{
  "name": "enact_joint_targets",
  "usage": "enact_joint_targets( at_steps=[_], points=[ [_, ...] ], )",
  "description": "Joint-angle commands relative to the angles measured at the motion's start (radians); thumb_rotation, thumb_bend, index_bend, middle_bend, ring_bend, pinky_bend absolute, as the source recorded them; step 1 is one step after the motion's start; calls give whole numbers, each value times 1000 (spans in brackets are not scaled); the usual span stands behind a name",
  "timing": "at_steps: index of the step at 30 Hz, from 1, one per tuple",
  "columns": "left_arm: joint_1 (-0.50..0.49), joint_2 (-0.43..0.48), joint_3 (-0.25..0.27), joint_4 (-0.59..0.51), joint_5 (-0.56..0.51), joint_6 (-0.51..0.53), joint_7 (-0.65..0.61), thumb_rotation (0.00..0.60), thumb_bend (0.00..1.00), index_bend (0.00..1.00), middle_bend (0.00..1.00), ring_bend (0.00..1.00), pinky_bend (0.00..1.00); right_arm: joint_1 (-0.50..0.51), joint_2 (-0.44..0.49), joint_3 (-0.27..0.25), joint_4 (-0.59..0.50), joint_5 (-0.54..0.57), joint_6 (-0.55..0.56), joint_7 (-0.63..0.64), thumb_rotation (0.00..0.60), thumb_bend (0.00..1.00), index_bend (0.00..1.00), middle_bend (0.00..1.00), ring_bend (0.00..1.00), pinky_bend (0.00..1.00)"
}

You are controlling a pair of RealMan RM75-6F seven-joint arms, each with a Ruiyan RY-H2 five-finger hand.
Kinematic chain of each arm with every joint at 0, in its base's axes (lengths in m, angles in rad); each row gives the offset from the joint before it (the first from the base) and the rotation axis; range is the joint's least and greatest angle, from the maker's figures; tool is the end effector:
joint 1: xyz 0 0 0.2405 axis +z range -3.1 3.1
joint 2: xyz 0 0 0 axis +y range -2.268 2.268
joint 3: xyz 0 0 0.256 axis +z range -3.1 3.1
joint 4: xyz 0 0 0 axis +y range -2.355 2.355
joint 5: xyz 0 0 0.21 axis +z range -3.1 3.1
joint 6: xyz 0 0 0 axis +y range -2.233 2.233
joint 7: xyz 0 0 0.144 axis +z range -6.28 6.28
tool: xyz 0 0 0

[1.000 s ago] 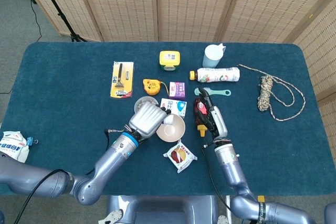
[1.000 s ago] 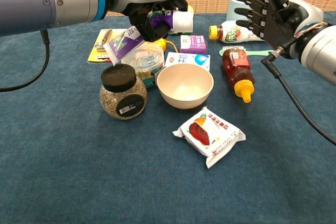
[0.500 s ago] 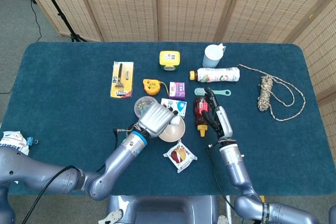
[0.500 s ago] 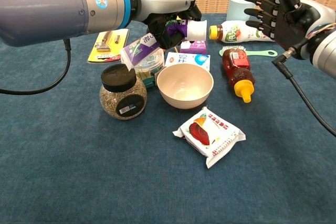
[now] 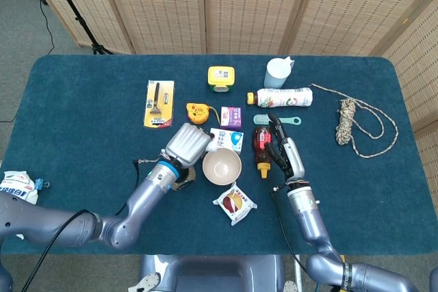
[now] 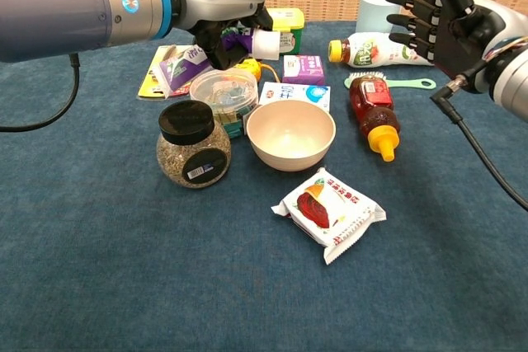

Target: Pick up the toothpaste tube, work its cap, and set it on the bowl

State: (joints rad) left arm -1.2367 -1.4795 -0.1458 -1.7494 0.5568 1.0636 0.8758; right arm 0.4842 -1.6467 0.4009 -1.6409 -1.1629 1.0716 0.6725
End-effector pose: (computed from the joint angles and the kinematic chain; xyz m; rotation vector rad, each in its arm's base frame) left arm -0.0075 0.3529 -0.0116 -2.0717 -0.5869 -0.7366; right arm -0.1375 -0.3173 0.0053 0.8411 -2.0462 1.8177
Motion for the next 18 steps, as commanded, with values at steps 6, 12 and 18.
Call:
enact_joint_targets(
  at_steps=[6,12,18],
  points=[
    [4,-6,6,63,-34,-23,-5,600,1000,382,388,427,650,3,0,3,3,6,1,-5,160,0,0,0,0,0],
    [-2,-18,4,78,-51,-23,5,600,1000,282,265,327,579,0,5,7,1,12,4,-5,160,0,0,0,0,0],
    [-5,-21,5,76,-72,-28,13,600,1000,210,207,271,565,-3,13,10,-2,11,5,2,163,0,0,0,0,0]
  ],
)
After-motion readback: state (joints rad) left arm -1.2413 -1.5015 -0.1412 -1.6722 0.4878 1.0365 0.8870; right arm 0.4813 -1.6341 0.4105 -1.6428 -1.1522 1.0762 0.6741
